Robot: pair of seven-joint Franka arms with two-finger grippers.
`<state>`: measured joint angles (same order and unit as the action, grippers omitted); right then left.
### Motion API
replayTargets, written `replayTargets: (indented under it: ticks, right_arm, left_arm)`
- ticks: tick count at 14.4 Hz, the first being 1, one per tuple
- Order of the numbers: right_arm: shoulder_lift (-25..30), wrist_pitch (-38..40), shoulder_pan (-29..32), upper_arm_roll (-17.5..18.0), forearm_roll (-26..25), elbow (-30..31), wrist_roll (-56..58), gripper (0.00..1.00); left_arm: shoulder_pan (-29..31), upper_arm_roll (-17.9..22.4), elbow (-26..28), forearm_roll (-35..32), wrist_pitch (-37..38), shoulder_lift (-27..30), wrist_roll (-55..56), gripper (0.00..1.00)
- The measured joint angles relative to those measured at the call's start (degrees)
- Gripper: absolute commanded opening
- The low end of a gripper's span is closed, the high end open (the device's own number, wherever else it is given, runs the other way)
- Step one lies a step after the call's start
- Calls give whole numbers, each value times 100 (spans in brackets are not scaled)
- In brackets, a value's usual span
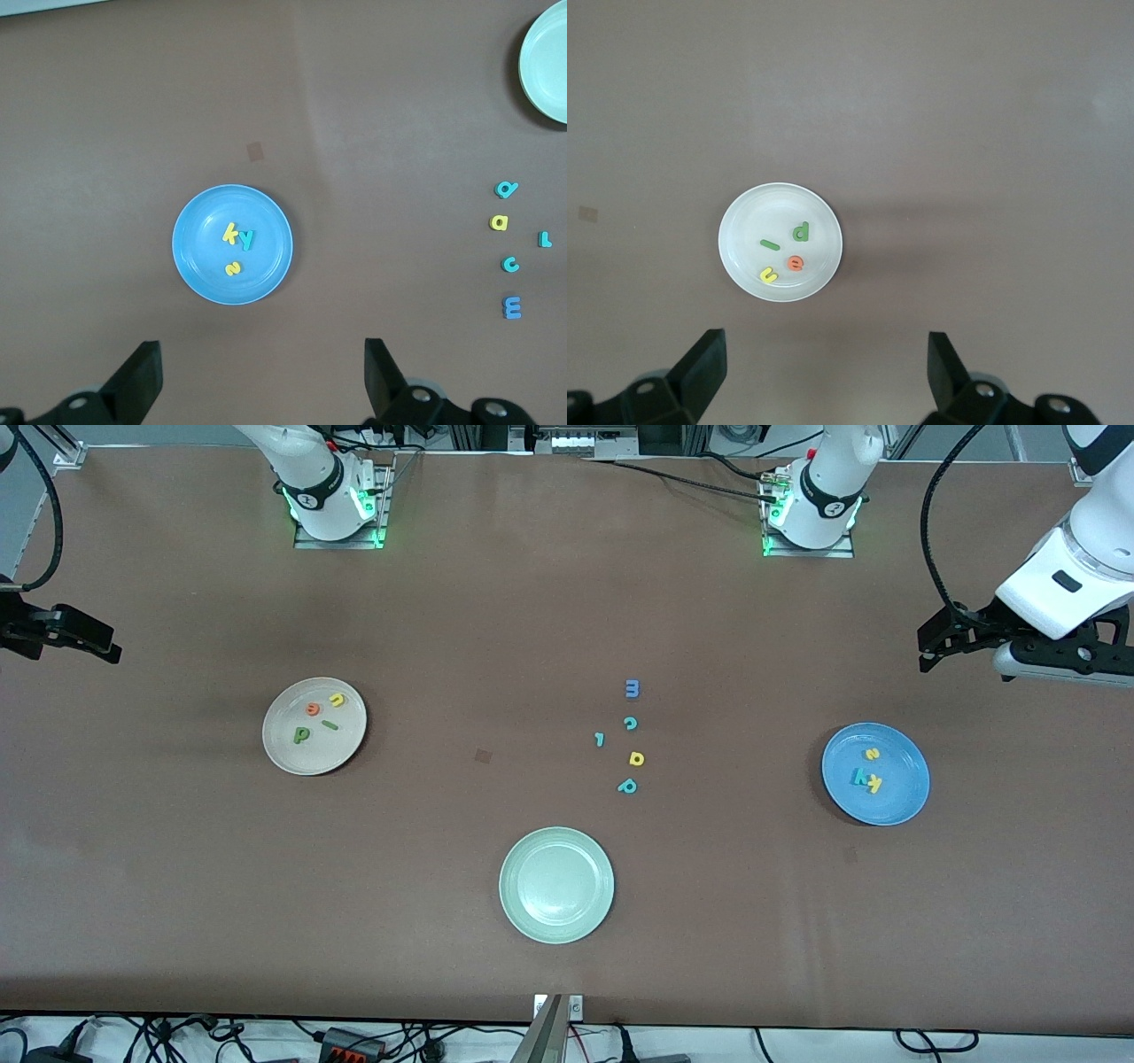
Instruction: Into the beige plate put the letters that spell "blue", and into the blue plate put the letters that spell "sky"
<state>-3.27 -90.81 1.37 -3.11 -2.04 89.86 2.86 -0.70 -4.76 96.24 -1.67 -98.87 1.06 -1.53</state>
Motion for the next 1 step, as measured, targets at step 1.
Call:
replayTargets:
  ticks: [1]
  right_arm:
    - [1, 0, 0, 0, -1, 0, 12, 100]
  left_arm:
    - [0, 0, 0, 0, 0, 0, 0, 100]
